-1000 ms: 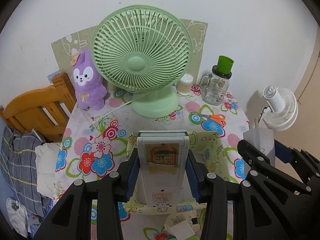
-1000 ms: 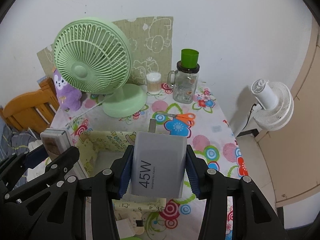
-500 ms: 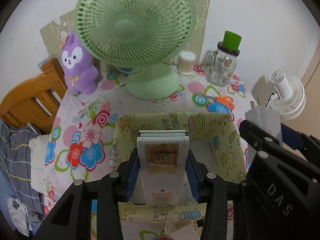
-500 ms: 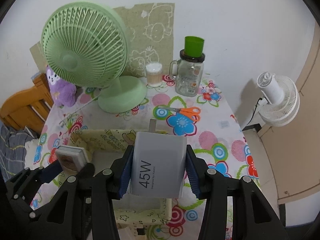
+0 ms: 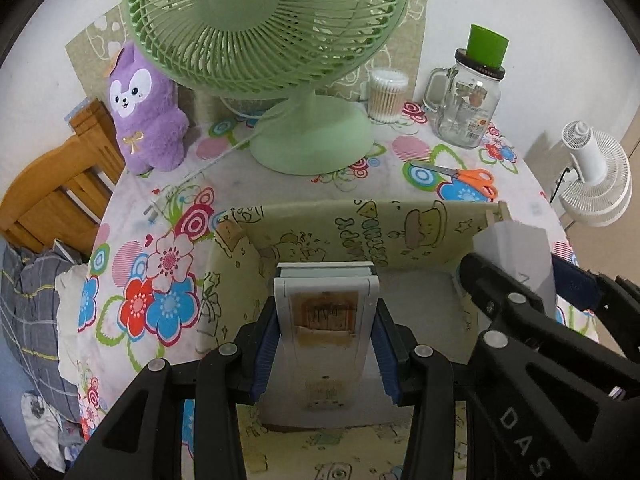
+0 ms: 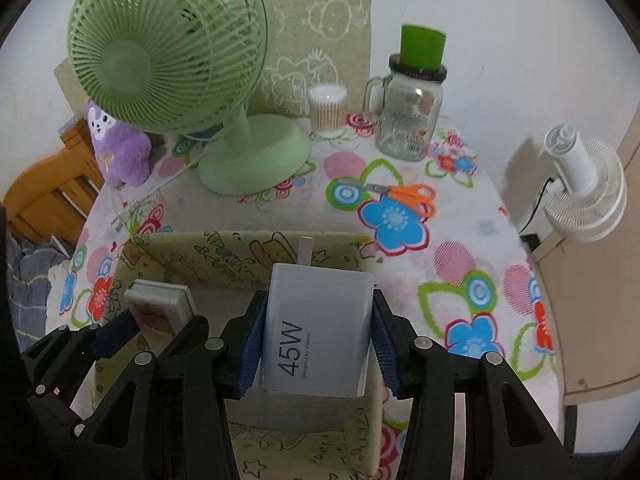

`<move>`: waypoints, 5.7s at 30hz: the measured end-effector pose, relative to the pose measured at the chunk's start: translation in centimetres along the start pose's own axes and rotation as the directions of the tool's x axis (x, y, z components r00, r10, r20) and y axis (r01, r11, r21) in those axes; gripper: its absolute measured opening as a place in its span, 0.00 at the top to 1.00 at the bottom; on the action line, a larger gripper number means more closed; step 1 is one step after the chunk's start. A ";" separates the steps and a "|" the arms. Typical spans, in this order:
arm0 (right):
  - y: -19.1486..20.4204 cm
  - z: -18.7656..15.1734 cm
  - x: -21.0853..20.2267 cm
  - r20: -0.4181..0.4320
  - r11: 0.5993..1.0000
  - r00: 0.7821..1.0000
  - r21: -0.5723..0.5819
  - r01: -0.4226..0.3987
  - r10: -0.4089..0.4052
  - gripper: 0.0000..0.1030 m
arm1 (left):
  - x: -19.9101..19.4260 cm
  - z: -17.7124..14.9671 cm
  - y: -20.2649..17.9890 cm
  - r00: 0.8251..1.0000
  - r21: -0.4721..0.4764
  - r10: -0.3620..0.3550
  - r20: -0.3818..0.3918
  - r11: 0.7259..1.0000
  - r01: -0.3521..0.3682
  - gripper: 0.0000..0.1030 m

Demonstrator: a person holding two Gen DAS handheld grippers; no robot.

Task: Organize rigid objects
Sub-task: 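Lower the power strip into the fabric box and open left while right releases the charger inside, then raise both open grippers out of the box and back toward the items, then grasp the white round puck with left gripper while right grasps the clear plastic case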

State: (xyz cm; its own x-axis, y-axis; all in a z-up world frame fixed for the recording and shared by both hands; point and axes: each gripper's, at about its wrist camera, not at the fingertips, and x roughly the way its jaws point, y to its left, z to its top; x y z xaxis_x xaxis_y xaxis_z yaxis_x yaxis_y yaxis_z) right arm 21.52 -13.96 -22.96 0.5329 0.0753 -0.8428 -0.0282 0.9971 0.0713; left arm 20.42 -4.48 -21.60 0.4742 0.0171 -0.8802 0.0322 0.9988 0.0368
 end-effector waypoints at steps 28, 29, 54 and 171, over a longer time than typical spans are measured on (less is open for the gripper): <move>-0.1 -0.3 0.0 0.015 1.000 1.000 0.027 0.005 -0.006 0.15 | -1.3 -0.4 -0.3 0.999 0.021 0.042 0.018 0.999 -0.042 0.07; -0.1 -0.4 -0.2 0.014 1.000 1.000 0.029 0.004 -0.005 0.15 | -1.4 -0.5 -0.3 0.999 0.021 0.042 0.020 0.999 -0.042 0.07; -0.1 -2.7 -7.8 0.066 0.999 0.998 0.040 0.003 -0.005 0.14 | -8.7 -3.2 -0.4 0.995 0.008 0.028 0.096 1.000 -0.029 0.07; -2.6 -20.0 -5.0 -0.012 0.999 0.999 -0.031 0.029 -0.029 0.09 | -4.9 -20.8 -3.9 0.992 -0.018 -0.108 0.062 0.994 0.110 0.13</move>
State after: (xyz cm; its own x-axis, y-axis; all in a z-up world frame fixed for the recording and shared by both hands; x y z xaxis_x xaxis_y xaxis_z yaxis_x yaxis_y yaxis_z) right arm 1.99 -16.69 -29.59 0.5234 0.0461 -0.8508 -0.0387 0.9988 0.0304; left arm -0.30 -7.53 -27.24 0.5216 -0.0941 -0.8480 0.0682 0.9953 -0.0685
